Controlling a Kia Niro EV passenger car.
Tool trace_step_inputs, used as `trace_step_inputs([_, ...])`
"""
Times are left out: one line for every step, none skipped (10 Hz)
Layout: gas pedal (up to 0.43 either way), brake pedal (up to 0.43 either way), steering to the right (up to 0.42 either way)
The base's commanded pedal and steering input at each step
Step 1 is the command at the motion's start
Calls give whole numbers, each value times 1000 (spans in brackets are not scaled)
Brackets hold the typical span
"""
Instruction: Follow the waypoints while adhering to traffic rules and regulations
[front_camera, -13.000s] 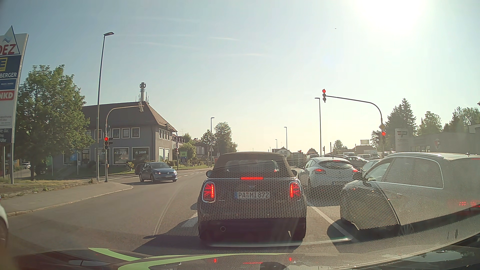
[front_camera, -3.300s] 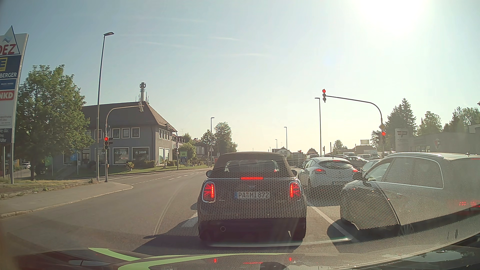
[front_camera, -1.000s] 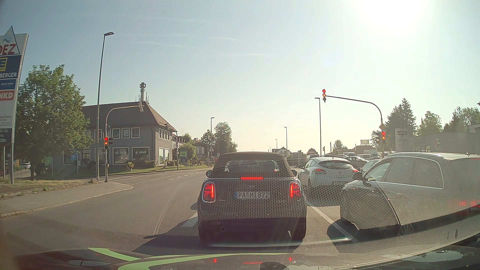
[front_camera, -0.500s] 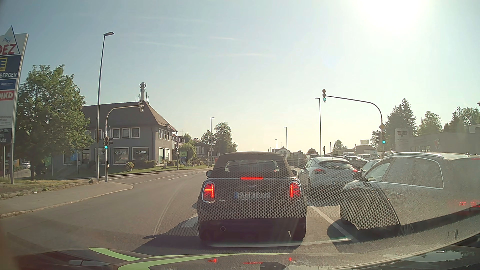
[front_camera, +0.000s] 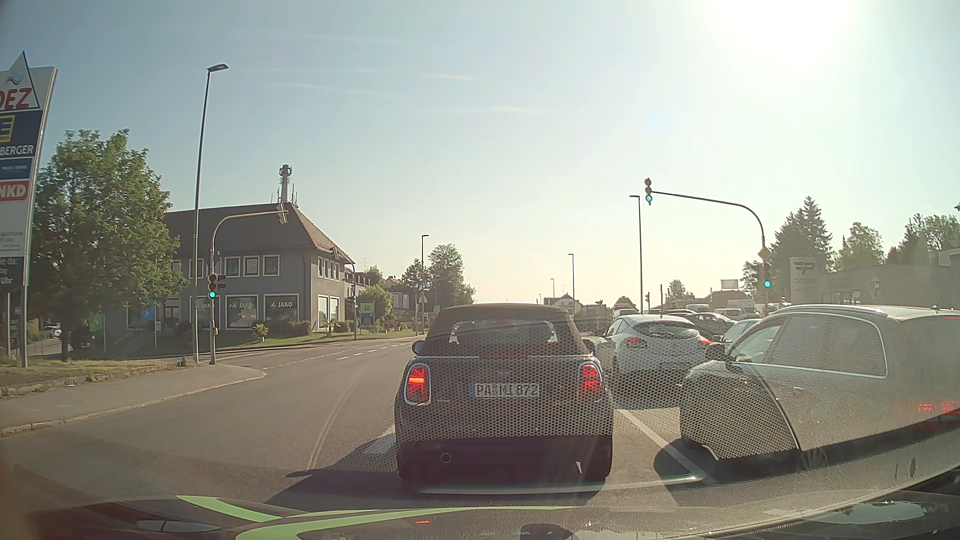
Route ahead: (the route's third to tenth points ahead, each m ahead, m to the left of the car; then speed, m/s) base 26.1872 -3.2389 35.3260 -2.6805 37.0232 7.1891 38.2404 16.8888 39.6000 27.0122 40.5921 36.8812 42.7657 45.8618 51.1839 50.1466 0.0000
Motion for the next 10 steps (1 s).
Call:
trace_step_inputs([0,293,-5])
trace_step_inputs([0,293,-5])
trace_step_inputs([0,293,-5])
trace_step_inputs([0,299,-5])
trace_step_inputs([0,293,-5])
trace_step_inputs([0,268,-5])
trace_step_inputs([0,171,-5])
trace_step_inputs([0,12,-5])
trace_step_inputs([0,0,-5])
trace_step_inputs([0,0,-5])
